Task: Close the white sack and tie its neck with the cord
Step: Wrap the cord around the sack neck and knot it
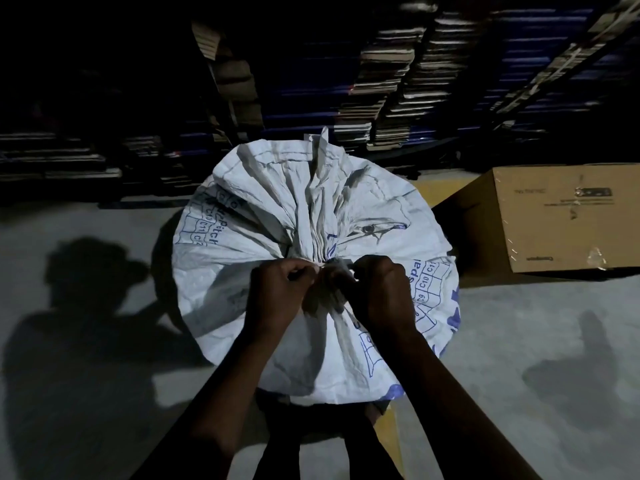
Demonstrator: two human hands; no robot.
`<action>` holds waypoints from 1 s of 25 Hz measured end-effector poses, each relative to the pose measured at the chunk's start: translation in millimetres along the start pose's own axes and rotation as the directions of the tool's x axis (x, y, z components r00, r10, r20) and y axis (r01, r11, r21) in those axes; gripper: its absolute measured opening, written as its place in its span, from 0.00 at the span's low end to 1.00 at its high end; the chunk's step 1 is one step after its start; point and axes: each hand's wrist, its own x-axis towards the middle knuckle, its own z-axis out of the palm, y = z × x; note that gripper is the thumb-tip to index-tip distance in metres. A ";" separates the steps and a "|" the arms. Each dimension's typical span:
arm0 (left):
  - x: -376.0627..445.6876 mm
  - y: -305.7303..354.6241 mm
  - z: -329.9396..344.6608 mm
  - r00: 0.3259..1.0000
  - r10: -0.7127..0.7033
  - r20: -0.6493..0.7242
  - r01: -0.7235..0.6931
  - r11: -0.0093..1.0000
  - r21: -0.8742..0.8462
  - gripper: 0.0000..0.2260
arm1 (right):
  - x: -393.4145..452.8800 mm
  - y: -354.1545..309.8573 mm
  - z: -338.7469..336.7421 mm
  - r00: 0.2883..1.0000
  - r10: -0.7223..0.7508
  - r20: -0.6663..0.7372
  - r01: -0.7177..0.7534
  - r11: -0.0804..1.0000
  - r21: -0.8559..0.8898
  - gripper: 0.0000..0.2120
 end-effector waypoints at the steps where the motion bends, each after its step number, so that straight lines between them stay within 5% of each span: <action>1: 5.4 3.8 -6.7 0.998 0.000 -0.061 0.000 1.000 -0.005 0.06 | 3.5 1.9 -1.5 0.999 0.035 -0.019 -0.034 0.999 0.016 0.27; 4: 26.2 11.3 -25.4 0.978 -0.062 -0.201 0.044 0.994 -0.096 0.15 | 21.3 -2.5 -11.9 0.994 0.103 -0.043 -0.102 0.994 0.025 0.30; 10: 52.0 41.0 -14.4 0.981 -0.192 0.014 0.191 0.961 -0.202 0.26 | 61.7 -36.0 -16.1 0.945 0.140 0.296 -0.188 0.972 0.142 0.23; 15: 42.9 61.1 -14.9 0.990 0.119 0.071 -0.134 0.953 0.272 0.27 | 54.4 -46.4 -1.1 0.964 0.117 0.240 -0.135 0.989 0.061 0.21; 18: 23.7 71.1 -15.2 0.938 0.314 0.148 -0.346 0.813 0.469 0.21 | 41.4 -42.8 14.3 1.000 0.003 -0.018 0.000 0.987 0.162 0.26; 21: 15.2 76.4 -19.5 0.897 0.388 0.213 -0.443 0.766 0.466 0.19 | 37.1 -41.7 17.6 0.975 0.220 -0.033 -0.205 0.945 0.253 0.20; 24: 10.0 62.6 -31.9 0.897 0.387 0.214 -0.438 0.842 0.315 0.16 | 34.8 -43.8 11.0 0.926 0.376 -0.023 -0.323 0.824 0.465 0.05; 25: 9.1 55.5 -35.0 0.904 0.356 0.237 -0.415 0.865 0.282 0.15 | 34.5 -46.9 4.7 0.915 0.404 0.005 -0.342 0.769 0.541 0.07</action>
